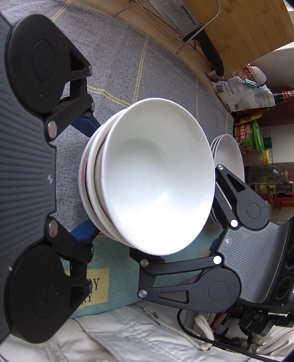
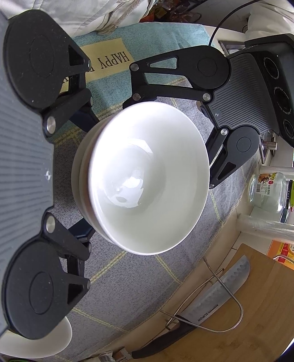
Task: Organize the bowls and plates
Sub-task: 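Lift the bowl stack off the towel with both tools, then carry the bowl stack with both tools over the flower-print plate stack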
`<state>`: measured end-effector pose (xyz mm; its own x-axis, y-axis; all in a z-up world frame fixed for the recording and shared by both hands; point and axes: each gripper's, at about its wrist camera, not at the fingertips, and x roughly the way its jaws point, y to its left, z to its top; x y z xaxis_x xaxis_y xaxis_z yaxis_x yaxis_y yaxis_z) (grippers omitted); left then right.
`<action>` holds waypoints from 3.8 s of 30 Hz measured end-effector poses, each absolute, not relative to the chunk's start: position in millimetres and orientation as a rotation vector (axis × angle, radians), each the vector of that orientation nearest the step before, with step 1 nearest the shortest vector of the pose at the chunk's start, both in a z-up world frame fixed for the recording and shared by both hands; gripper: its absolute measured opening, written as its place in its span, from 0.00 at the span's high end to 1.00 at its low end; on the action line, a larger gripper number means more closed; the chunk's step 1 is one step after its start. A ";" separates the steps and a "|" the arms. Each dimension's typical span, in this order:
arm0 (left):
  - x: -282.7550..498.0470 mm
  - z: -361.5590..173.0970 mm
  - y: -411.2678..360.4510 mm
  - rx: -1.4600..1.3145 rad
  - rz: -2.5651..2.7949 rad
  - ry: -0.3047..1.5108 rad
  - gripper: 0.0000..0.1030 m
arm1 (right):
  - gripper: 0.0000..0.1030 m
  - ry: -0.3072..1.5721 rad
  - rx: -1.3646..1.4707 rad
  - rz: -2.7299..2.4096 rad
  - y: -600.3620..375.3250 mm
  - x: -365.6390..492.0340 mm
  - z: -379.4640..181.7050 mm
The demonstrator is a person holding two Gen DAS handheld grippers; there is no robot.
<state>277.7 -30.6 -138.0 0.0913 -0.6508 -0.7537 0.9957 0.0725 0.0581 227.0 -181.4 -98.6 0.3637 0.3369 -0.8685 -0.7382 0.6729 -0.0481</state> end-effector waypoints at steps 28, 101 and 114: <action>262.4 -121.9 -39.6 0.712 -1.289 0.669 0.24 | 0.18 0.925 -0.488 0.752 -196.7 207.6 -74.1; 289.9 -130.6 -258.8 0.811 -1.383 0.583 0.25 | 0.18 0.964 -0.381 0.515 -410.9 227.6 -70.8; 293.1 -130.5 -259.1 0.803 -1.385 0.582 0.24 | 0.18 0.965 -0.364 0.520 -411.5 228.8 -71.4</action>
<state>293.1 -259.1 -130.5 0.1192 -0.6237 -0.7725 0.9883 0.0000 0.1525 228.8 -411.5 -71.4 0.4633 0.2545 -0.8489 -0.5686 0.8201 -0.0645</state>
